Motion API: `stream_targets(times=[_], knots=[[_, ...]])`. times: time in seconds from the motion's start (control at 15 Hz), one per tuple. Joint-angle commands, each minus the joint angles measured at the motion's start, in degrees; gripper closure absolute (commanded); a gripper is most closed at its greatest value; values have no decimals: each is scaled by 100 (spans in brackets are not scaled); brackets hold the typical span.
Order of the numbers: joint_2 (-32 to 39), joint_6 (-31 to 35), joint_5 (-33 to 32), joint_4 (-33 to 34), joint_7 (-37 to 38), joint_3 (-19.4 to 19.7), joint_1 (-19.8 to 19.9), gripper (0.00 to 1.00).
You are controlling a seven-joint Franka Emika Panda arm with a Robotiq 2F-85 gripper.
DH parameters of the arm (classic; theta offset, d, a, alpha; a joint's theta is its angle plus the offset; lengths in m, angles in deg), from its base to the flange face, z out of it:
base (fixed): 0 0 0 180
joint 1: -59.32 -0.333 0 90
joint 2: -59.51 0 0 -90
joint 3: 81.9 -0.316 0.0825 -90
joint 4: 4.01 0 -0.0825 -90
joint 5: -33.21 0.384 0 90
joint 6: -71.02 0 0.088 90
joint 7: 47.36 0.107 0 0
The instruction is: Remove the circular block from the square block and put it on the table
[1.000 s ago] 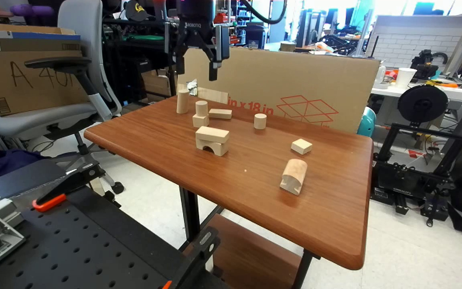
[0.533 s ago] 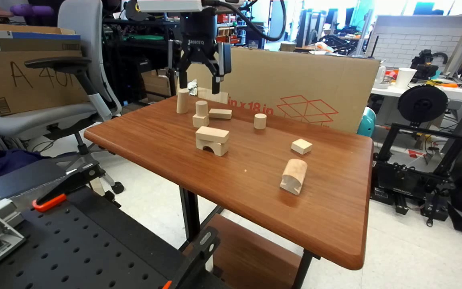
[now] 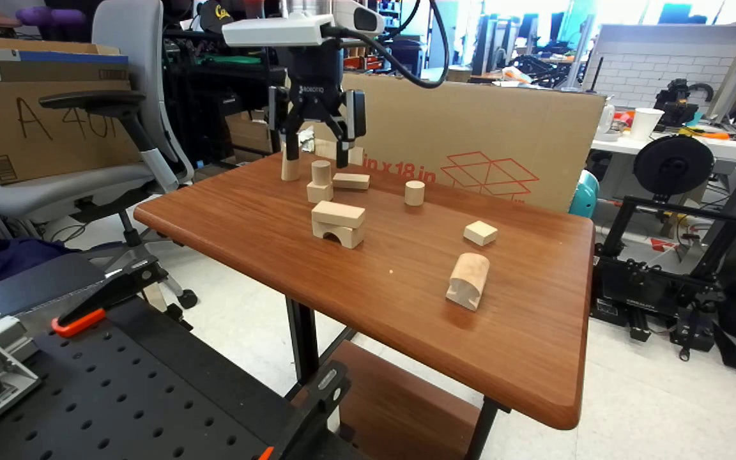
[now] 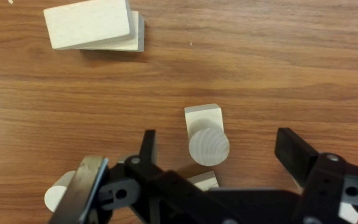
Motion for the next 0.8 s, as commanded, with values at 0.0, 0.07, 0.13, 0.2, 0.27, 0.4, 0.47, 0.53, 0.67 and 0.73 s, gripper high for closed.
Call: stream_targets(times=[0.0,0.07,0.13,0.2,0.27,0.4,0.47,0.53,0.67,0.73], knots=[[165,-240,-151,271,107,101,-112,35],[173,-248,-150,277,107,106,-116,42],[175,-253,-142,282,102,105,-115,51],[158,-253,-131,270,100,104,-113,58],[129,-257,-125,249,90,101,-107,65],[77,-300,-114,224,46,89,-90,80],[58,-326,-103,222,34,84,-81,88],[25,-358,-84,222,18,78,-65,92],[-44,-492,-18,250,-37,55,-8,92],[-98,-581,18,267,-87,46,36,92]])
